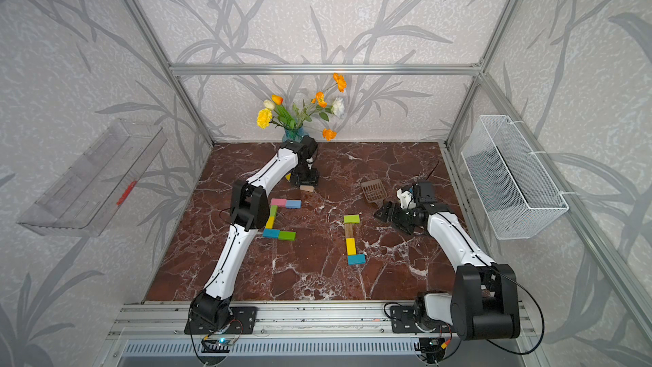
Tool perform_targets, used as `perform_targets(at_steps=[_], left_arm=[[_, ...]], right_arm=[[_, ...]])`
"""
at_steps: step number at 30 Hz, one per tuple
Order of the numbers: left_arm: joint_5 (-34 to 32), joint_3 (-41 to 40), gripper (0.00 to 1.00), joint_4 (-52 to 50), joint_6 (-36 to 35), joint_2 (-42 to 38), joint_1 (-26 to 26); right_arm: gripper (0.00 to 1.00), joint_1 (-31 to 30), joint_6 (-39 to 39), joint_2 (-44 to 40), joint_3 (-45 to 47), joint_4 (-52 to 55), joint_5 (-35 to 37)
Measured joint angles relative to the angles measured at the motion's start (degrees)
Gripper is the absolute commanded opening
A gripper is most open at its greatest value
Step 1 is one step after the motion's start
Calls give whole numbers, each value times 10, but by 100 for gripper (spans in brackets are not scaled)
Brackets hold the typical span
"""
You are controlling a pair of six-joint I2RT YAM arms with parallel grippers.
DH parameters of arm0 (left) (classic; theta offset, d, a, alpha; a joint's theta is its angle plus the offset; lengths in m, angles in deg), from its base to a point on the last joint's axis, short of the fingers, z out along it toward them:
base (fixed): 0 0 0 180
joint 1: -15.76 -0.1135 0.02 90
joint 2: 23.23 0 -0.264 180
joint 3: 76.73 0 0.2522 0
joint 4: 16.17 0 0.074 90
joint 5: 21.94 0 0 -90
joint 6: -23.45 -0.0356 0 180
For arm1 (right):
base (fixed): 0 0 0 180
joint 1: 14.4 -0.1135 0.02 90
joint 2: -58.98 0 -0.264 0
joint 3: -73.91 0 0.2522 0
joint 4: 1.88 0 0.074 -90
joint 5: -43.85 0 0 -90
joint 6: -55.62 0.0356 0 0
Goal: Assemble the letter c with building blocks
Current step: Pick up the building block from the center of the board.
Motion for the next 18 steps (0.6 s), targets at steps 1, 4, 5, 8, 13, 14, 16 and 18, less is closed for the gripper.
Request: perform_targets(at_steps=[1, 4, 5, 8, 13, 14, 16, 18], left_arm=[[0, 1, 75, 0, 0, 0, 0], [0, 1, 72, 0, 1, 0, 0], [0, 1, 71, 0, 2, 0, 0], [1, 1, 70, 0, 2, 1, 0], [3, 17, 63, -9, 4, 12, -1], [3, 22, 62, -11, 5, 14, -1], [4, 28, 61, -12, 6, 17, -1], [5, 29, 59, -13, 7, 17, -1]], right_arm=[[81, 2, 0, 0, 0, 0, -2], [82, 7, 0, -1, 2, -1, -8], [82, 9, 0, -2, 3, -1, -10], [81, 14, 0, -4, 7, -1, -15], [81, 18, 0, -10, 10, 0, -21], [82, 19, 0, -12, 10, 0, -22], [81, 19, 0, -14, 10, 0, -25], [81, 19, 0, -16, 10, 1, -25]])
